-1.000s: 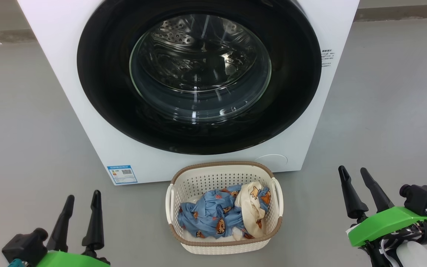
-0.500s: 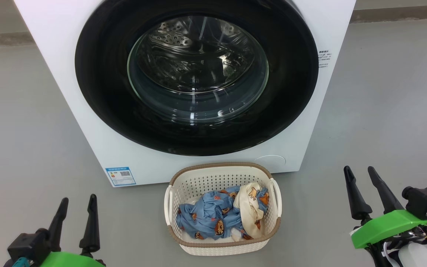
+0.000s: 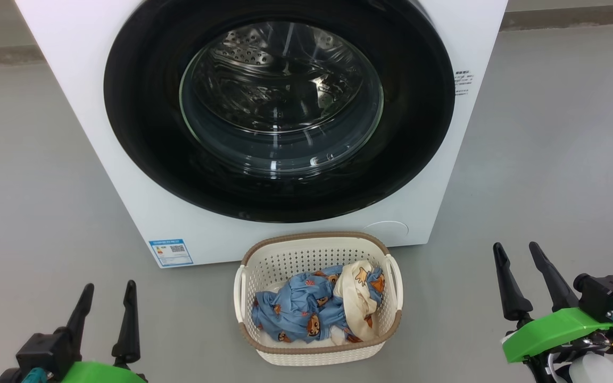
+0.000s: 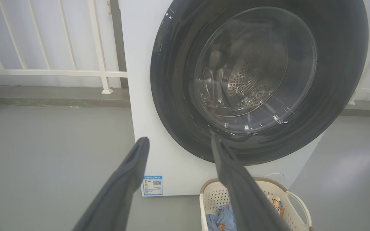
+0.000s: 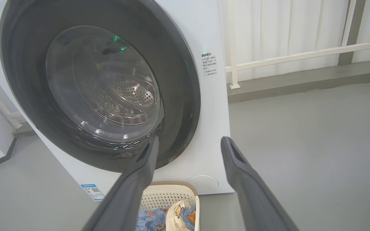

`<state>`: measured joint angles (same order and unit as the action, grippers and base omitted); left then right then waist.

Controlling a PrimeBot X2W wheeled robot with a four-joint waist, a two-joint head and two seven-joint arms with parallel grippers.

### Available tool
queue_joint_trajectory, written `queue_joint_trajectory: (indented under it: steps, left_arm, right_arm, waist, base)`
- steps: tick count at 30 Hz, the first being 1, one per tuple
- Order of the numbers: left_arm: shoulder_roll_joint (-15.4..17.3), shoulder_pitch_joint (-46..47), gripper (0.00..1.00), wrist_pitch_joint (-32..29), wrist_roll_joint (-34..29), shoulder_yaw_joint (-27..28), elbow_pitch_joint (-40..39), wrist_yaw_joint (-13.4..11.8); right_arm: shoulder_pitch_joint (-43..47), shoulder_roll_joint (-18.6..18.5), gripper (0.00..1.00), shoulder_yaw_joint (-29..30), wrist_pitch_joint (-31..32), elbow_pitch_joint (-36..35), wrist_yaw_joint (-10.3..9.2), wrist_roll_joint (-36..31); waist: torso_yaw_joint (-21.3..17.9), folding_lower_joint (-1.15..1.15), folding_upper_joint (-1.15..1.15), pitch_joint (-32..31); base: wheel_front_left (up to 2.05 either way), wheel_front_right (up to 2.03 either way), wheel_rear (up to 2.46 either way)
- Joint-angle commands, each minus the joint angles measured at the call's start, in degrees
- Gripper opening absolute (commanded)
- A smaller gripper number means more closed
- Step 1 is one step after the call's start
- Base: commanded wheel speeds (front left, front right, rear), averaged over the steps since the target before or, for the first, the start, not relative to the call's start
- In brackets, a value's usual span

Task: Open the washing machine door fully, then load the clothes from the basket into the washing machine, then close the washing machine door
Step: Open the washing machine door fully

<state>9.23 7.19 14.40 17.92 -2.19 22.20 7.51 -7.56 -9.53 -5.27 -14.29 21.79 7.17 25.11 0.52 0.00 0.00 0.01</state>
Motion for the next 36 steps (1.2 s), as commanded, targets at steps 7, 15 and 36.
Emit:
queue_joint_trajectory:
  steps: [7, 15, 36]
  left_arm:
    - [1.9, 3.0, 1.0, 0.6, -3.5, 2.3, -1.9, -0.8]
    - [1.4, 2.9, 1.0, 0.6, -4.0, 2.8, -2.4, -0.8]
    - [0.3, 3.6, 1.0, 0.6, -2.8, 3.8, -4.1, -0.2]
  right_arm:
    - [-0.6, 0.0, 1.0, -0.6, -0.7, -1.9, 0.32, -0.6]
    - [-0.5, 0.1, 1.0, -0.5, -0.7, -2.1, 0.32, -0.7]
    - [-1.1, -0.1, 1.0, -0.3, -0.7, -2.5, 0.32, -0.4]
  waist:
    - [0.0, 0.0, 0.0, 0.1]
    - [-0.1, 0.0, 0.0, 0.3]
    - [-0.3, 0.0, 0.0, 1.3]
  base:
    - [0.25, 0.25, -0.5]
    - [0.78, 0.78, -1.56]
    - [1.21, 1.21, -2.41]
